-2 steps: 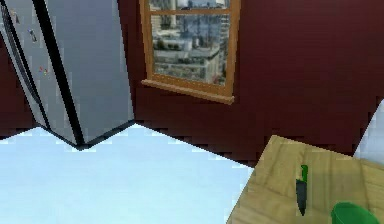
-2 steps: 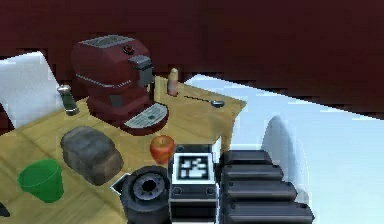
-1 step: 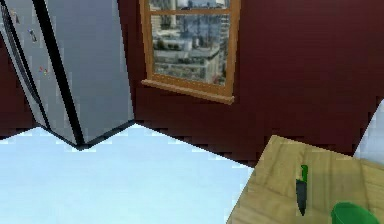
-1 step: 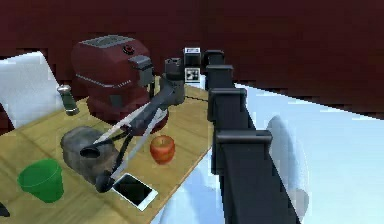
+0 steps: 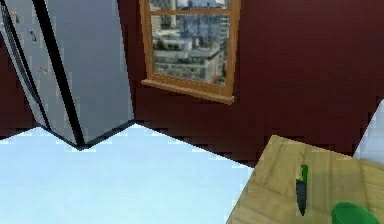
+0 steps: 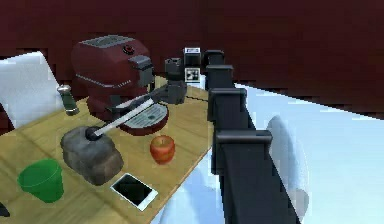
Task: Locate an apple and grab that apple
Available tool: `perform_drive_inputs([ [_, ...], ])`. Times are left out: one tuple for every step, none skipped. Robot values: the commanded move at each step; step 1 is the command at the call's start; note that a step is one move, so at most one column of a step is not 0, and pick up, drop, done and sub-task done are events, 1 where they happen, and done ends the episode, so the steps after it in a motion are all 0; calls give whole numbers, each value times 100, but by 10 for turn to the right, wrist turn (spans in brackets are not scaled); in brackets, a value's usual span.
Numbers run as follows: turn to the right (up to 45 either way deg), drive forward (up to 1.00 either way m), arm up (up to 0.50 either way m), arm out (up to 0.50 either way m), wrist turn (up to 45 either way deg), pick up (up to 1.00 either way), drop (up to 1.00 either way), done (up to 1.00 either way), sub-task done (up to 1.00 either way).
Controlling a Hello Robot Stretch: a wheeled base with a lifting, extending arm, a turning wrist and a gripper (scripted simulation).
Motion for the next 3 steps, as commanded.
perform_drive_inputs([
  [0,0,0,0,450,0,0,0,0],
  [0,0,0,0,120,0,0,0,0],
  [0,0,-26,0,0,0,0,0,0],
])
